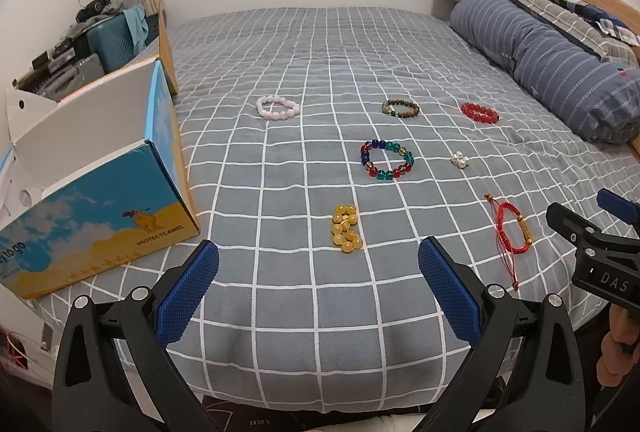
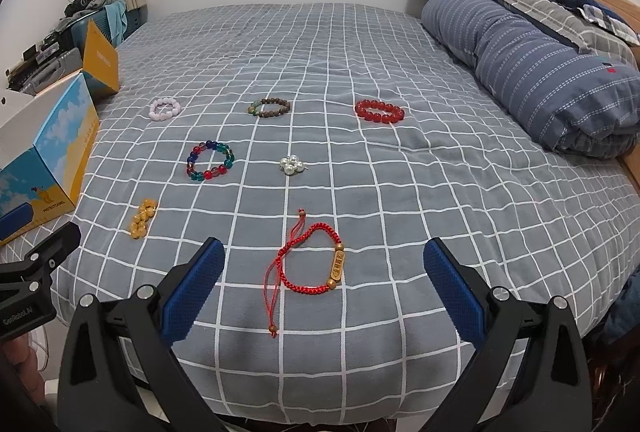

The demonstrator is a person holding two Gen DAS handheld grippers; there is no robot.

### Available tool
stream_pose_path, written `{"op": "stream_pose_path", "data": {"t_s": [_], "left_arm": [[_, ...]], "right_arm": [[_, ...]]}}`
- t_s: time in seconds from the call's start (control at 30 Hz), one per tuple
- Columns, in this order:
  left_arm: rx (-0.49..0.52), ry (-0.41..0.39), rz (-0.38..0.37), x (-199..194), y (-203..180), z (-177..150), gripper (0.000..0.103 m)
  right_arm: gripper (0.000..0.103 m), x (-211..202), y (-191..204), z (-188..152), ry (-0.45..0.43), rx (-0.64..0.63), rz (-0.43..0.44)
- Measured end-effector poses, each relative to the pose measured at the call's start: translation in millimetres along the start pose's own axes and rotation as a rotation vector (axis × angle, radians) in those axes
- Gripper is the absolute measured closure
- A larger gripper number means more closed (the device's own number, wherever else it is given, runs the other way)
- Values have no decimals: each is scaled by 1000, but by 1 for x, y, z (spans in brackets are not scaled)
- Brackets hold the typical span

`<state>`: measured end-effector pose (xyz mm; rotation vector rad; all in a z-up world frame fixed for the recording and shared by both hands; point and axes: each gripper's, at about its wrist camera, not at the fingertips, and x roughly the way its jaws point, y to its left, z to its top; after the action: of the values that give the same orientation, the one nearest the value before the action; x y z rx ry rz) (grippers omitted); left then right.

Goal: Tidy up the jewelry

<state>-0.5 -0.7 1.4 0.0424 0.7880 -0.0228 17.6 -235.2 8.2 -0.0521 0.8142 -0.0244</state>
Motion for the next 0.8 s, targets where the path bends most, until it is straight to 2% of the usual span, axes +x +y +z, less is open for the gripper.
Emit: {"op": "stream_pose_path", "data": {"t_s": [0.8], "left_arm": [[4, 18, -11, 2, -2, -1, 6]], "right_arm": [[7, 1, -1, 0, -2, 3, -5]]}}
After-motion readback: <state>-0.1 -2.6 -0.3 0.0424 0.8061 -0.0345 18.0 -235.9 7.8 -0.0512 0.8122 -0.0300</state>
